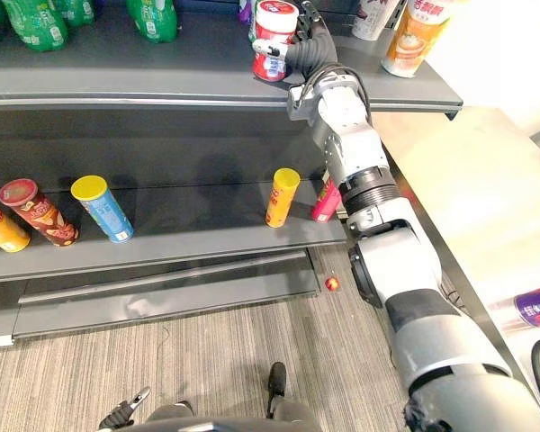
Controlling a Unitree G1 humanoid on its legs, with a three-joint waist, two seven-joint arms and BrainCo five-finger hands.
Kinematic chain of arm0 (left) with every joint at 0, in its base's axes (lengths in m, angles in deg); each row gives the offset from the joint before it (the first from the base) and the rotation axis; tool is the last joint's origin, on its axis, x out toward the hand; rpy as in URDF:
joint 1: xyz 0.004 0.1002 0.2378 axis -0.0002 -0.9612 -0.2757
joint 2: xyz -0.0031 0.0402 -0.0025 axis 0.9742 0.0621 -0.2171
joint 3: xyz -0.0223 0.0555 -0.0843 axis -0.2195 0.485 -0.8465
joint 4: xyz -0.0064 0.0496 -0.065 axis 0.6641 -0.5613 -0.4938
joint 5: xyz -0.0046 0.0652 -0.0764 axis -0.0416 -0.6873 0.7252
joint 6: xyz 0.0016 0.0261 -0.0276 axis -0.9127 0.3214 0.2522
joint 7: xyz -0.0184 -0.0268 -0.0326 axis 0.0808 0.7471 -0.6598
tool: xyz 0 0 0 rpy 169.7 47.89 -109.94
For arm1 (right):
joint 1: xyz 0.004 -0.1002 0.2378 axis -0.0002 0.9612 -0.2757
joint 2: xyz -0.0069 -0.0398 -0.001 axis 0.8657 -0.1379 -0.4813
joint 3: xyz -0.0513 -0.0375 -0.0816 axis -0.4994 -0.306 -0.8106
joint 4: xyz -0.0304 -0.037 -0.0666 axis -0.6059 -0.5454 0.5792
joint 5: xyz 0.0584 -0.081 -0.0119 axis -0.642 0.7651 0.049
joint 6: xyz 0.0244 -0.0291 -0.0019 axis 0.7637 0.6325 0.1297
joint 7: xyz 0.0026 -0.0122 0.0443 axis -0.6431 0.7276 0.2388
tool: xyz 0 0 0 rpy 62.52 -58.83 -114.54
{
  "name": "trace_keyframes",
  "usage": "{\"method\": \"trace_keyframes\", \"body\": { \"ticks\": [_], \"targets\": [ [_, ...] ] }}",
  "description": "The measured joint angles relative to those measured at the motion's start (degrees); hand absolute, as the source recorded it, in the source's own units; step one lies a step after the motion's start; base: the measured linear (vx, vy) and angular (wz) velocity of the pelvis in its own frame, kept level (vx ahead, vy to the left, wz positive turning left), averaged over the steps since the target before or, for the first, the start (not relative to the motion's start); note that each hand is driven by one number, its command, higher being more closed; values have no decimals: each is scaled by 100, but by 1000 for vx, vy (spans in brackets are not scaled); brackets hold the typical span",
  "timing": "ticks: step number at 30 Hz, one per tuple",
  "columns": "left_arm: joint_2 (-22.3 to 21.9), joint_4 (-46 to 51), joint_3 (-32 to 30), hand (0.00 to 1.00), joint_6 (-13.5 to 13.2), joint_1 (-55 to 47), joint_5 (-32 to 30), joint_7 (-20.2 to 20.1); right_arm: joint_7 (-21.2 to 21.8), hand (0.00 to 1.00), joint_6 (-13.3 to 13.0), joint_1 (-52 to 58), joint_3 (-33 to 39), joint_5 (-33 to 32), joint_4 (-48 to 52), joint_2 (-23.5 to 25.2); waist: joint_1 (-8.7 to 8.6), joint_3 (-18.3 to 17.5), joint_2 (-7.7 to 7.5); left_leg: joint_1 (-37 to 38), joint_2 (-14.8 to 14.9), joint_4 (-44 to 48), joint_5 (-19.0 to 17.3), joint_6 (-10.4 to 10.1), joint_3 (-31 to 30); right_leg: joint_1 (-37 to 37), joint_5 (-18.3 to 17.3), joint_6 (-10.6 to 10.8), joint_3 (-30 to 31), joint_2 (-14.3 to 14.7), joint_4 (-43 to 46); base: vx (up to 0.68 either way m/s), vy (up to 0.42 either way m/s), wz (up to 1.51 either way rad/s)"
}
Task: Put the gum and the chips on the shelf.
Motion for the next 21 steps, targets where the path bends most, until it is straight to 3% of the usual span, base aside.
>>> {"method": "trace_keyframes", "body": {
  "ticks": [12,16,21],
  "targets": [
    [-31,24,-146,0,3,-62,-18,37,-129,0,-53,173,4,-16,1235,-66,-156,8,-11,65,5,-38,0,0,46,16,0,0,33,20,0,0,0,-2],
    [-52,25,-216,0,4,-60,-22,82,-228,0,-213,249,101,-55,1938,-304,-162,14,-25,65,7,-37,0,0,45,17,0,0,31,22,0,0,0,0],
    [-50,22,-231,0,4,-69,-97,126,-435,0,-671,421,545,-56,2724,-427,-217,10,-30,65,2,-37,0,0,25,29,0,0,7,10,0,0,0,1]
  ]
}}
